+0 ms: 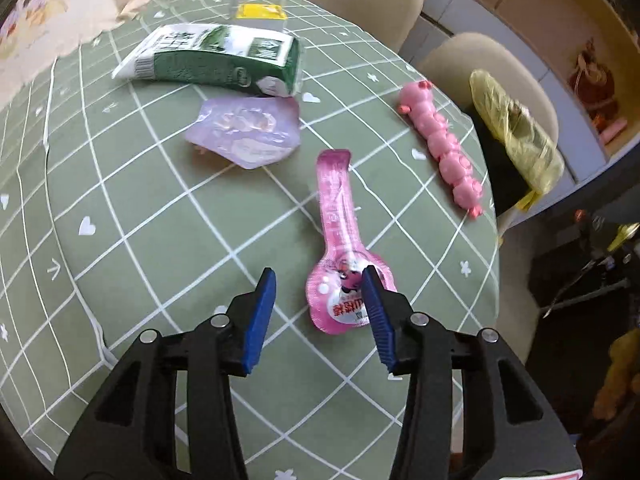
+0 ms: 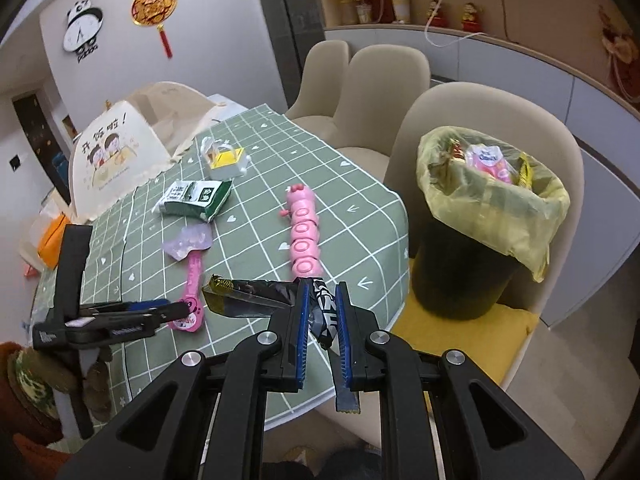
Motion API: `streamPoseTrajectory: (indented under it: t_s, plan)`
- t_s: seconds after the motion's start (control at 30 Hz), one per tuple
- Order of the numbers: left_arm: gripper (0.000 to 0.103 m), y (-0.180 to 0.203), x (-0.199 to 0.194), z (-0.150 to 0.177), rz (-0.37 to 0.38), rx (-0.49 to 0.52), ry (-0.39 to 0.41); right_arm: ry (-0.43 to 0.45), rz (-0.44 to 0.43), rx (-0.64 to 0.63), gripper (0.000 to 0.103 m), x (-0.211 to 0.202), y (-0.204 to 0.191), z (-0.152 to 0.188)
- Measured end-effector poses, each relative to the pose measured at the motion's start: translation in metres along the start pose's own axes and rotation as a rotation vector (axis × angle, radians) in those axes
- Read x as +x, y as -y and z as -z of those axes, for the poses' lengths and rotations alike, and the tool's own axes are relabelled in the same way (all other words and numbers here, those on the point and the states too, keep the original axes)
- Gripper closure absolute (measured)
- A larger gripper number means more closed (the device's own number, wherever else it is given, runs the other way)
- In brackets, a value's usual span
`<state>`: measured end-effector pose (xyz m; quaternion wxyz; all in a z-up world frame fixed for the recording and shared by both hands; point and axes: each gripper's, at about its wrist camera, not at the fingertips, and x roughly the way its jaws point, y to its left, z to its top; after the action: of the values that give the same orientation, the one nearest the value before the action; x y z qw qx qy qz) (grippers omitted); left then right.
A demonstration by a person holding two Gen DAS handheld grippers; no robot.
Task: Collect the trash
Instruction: 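Grasp the pink plastic spoon with the left gripper, then carry the pink spoon and black-white wrapper over the trash bin with both grippers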
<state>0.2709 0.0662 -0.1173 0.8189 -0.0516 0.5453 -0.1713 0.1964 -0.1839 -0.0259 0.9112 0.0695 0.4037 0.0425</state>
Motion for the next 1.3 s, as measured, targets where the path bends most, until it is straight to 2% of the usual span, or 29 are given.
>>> streamPoseTrajectory:
  t_s: [0.07,0.17,0.33,0.47,0.8,0.87,0.9,1.07,1.1,1.17,1.3]
  plan:
    - [0.061,0.006,0.000,0.001,-0.013,-0.004,0.012,-0.006,-0.003,-0.008,0.089,0.001,-0.003,0.000]
    - [0.062,0.010,0.003,0.001,0.005,0.001,0.004,-0.014,-0.004,-0.020,0.089,0.001,-0.006,0.002]
    - [0.086,0.014,-0.002,0.002,0.037,0.005,0.021,-0.006,0.004,-0.030,0.089,-0.004,-0.007,0.002]
    - [0.090,0.014,-0.013,0.002,0.078,0.018,0.044,-0.004,0.002,-0.029,0.089,-0.006,-0.005,0.004]
    - [0.089,0.018,-0.023,0.003,0.093,0.059,0.081,0.036,0.000,-0.005,0.089,-0.019,0.004,0.004]
    - [0.074,0.018,-0.015,0.005,0.080,0.072,0.057,0.038,0.003,0.007,0.089,-0.020,0.008,0.006]
    - [0.071,0.018,-0.012,0.006,0.078,0.076,0.045,0.037,0.005,0.014,0.089,-0.020,0.011,0.007]
    - [0.065,0.028,0.001,0.018,0.024,0.156,0.027,0.026,0.020,0.045,0.089,-0.020,0.020,0.017]
    - [0.065,0.030,0.001,0.019,0.018,0.165,0.034,0.022,0.025,0.051,0.089,-0.020,0.021,0.019]
    - [0.074,0.036,0.001,0.021,0.021,0.183,0.031,0.021,0.030,0.061,0.089,-0.021,0.024,0.023]
    - [0.084,0.048,-0.005,0.022,0.035,0.236,0.040,0.029,0.040,0.083,0.089,-0.026,0.030,0.028]
